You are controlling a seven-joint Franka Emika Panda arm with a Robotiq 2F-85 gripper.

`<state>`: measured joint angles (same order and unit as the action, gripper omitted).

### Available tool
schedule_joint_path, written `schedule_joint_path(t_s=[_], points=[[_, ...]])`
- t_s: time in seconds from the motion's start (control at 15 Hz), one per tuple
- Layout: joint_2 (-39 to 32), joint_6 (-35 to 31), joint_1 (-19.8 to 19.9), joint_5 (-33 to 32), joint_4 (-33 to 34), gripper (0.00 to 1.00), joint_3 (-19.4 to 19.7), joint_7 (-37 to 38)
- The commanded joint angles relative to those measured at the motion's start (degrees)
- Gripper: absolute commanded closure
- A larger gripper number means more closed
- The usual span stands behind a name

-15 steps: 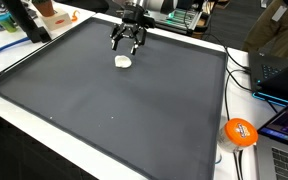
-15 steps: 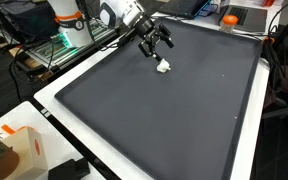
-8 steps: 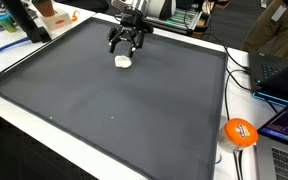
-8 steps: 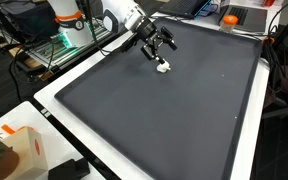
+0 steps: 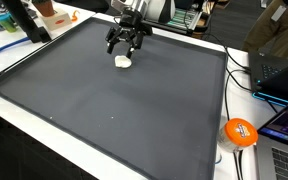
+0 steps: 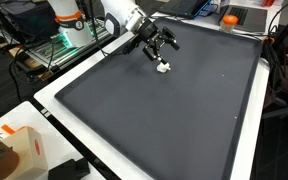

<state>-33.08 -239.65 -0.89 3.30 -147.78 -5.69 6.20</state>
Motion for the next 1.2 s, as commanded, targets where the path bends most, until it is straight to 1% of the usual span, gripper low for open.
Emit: schedule_joint_path(t_s=[0.0, 0.33, 0.47, 0.73, 0.87, 1.13], points=[[-0.99, -2.30, -0.80, -0.16, 0.37, 0.00, 0.63, 0.14], [-0.70, -2.86, -0.79, -0.76, 0.19, 0.00, 0.45, 0.43], [0.04, -0.29, -0.63, -1.86, -0.42, 0.00, 0.30, 0.50], [0.82, 0.84, -1.03, -2.42, -1.17, 0.00, 0.27, 0.05], [1.38, 2.70, -1.46, -1.75, -1.75, 0.00, 0.51, -0.64], [2.13, 6.10, -1.30, -2.95, -2.72, 0.00, 0.39, -0.97]])
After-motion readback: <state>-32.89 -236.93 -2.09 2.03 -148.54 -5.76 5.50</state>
